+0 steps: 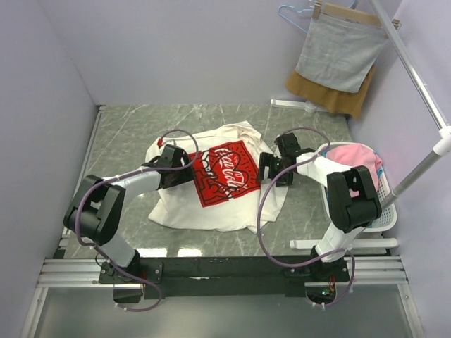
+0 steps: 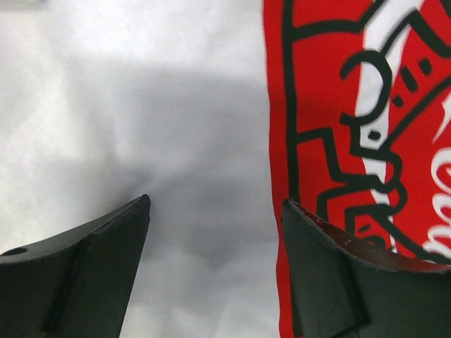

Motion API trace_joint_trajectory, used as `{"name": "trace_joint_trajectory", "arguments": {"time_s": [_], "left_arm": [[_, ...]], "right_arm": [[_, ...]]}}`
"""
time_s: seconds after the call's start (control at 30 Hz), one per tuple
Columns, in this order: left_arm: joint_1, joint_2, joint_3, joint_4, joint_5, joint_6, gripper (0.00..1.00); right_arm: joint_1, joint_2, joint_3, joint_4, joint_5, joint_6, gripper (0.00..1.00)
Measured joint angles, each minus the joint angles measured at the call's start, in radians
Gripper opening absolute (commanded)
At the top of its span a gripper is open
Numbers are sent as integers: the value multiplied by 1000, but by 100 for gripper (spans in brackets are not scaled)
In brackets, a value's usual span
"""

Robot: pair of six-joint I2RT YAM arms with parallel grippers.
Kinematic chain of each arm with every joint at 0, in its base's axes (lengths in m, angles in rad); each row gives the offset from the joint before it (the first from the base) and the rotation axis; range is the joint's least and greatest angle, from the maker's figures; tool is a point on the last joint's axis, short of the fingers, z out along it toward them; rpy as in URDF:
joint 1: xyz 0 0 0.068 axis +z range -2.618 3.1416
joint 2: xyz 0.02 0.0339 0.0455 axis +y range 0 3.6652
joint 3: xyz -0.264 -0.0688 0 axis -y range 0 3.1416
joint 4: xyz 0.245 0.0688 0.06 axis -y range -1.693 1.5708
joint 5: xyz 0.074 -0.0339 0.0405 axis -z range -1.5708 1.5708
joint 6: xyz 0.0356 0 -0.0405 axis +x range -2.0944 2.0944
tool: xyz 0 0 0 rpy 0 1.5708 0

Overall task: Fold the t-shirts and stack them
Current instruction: Flatten out the tshirt

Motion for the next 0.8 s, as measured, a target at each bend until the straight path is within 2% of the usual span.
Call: {"name": "trace_joint_trajectory", "arguments": {"time_s": [0.2,0.33,0.5,0.67,0.8], "left_arm": [[69,-44,-40,-30,-41,-34,82],[127,-70,-46,-113,-68,-39,81],[148,-62,-19,-239,-127,-44,83],[160,-61,-5,-340,-181,-72,85],[174,-65,6,-391,-213,-79,86]], "right_arm": [[5,-23,-39,30,23,30,88],[22,-78,-101,41,36,44,88],[74,-168,-197,44,47,81,87],[243,-218,-230,-14,106,156,87],[388,-257,-241,-120,153,223,91]]}}
